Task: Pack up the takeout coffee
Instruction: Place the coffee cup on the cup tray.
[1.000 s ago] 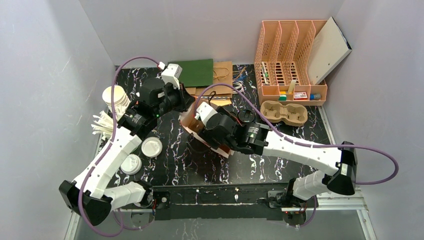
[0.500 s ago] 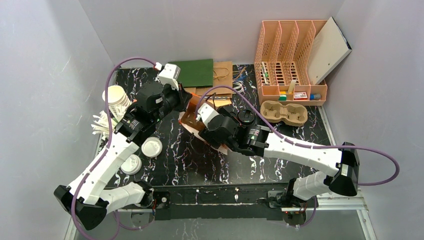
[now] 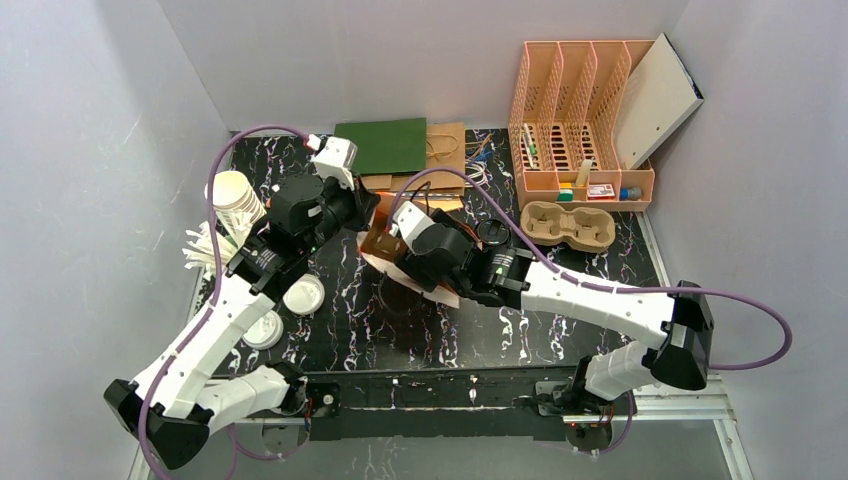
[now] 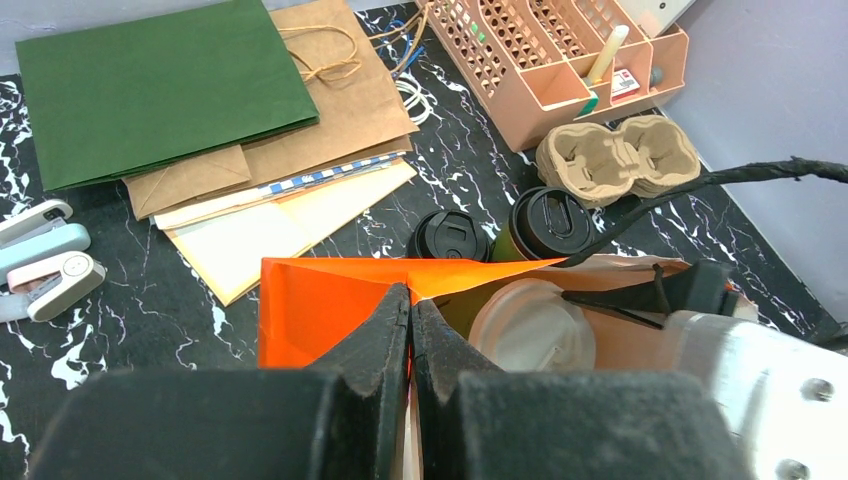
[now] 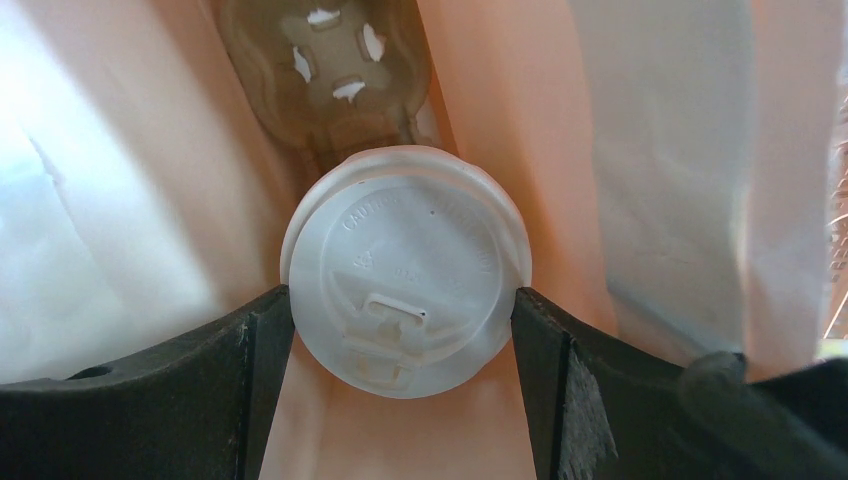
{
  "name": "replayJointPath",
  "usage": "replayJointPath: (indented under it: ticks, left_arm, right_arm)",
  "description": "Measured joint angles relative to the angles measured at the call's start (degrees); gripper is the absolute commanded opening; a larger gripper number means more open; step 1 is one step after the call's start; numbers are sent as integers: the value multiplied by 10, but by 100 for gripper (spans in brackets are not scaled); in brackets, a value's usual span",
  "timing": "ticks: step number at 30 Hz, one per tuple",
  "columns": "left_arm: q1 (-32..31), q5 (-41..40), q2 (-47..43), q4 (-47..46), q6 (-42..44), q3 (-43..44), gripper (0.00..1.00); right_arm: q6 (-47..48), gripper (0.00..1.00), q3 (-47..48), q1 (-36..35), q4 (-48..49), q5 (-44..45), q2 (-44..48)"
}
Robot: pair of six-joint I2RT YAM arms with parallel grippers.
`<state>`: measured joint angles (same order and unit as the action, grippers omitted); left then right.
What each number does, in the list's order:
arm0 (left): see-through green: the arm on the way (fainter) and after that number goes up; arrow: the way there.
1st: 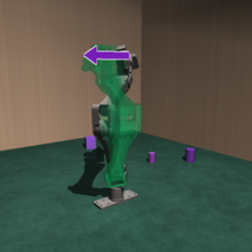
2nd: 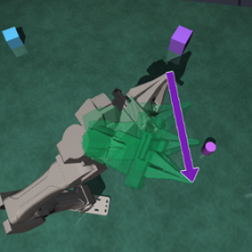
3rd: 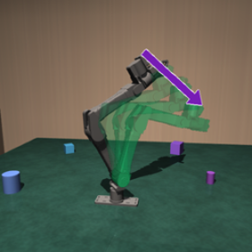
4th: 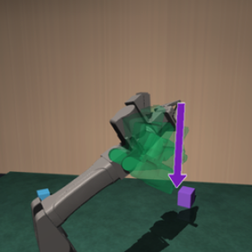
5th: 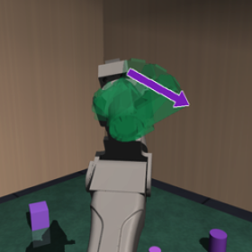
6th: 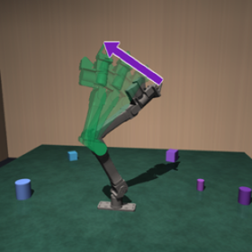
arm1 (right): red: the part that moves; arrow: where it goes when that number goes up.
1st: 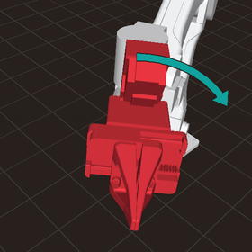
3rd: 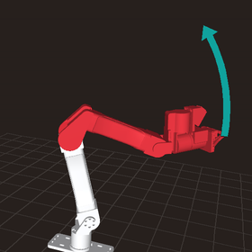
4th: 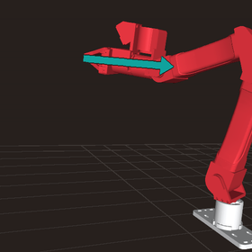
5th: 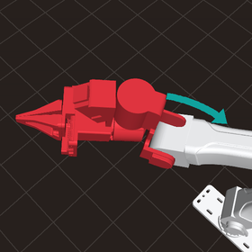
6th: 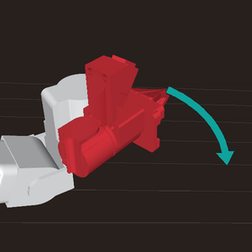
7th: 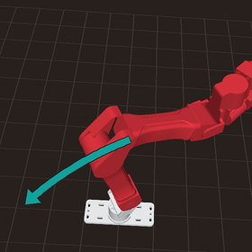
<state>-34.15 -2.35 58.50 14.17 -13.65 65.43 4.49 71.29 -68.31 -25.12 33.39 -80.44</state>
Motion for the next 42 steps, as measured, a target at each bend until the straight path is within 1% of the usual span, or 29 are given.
replayJointPath:
  ticks: [16, 27, 36, 42]
  left_arm:
    - [-2, 3, -33, -4, -5, -35, 0]
    - [-2, 18, -38, 10, -9, -41, 0]
    - [-5, -6, -25, 26, -29, -36, 0]
    - [-5, -18, -6, 30, -29, -19, 0]
  right_arm:
    - [-3, 49, -18, 5, 3, -19, -8]
    - [-9, 49, -32, 16, 31, -34, -11]
    - [3, 52, -37, 20, 43, -49, -15]
    - [24, 51, -37, 20, 42, -65, -15]
